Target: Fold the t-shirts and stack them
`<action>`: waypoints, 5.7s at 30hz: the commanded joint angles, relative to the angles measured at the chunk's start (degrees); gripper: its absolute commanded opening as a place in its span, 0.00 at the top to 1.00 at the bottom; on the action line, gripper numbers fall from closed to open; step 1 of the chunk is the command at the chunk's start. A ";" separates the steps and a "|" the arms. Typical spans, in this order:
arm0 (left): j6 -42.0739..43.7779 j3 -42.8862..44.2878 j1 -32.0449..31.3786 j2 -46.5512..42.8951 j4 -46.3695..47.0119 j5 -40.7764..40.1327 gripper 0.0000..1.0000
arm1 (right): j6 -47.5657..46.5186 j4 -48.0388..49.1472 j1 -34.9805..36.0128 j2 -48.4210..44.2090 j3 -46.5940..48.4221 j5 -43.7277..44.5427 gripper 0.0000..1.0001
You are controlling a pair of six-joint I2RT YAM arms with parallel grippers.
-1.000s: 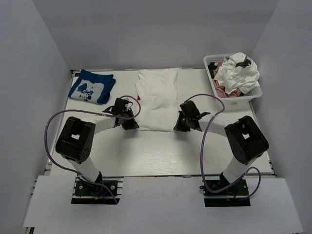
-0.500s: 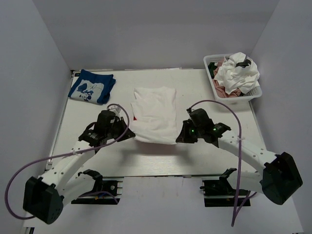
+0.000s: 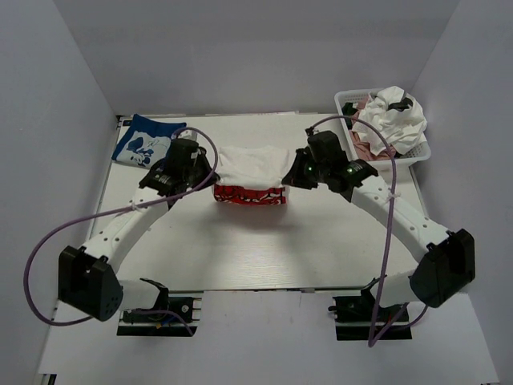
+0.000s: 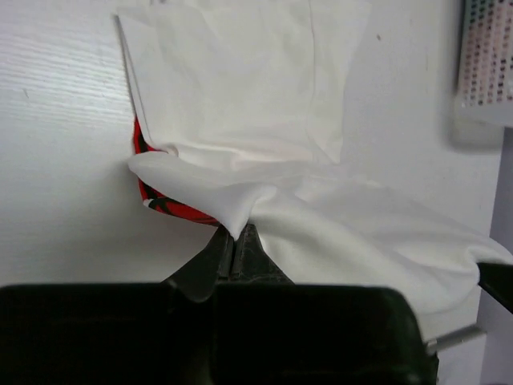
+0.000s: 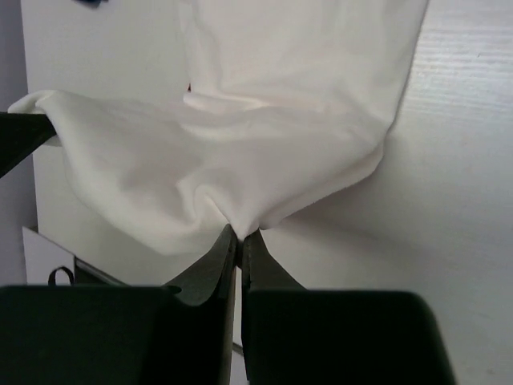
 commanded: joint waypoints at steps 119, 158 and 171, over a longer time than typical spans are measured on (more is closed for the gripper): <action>35.44 11.35 -4.93 25.27 3.50 -29.08 1.00 | -12.38 21.60 4.05 -27.05 -33.05 23.26 0.10; 64.83 50.28 23.98 47.56 12.91 -19.37 1.00 | -14.67 26.35 2.37 -10.79 -27.35 23.61 0.10; 59.11 55.03 31.20 60.23 19.78 -27.02 1.00 | -13.70 25.73 2.11 -3.67 -22.59 22.12 0.10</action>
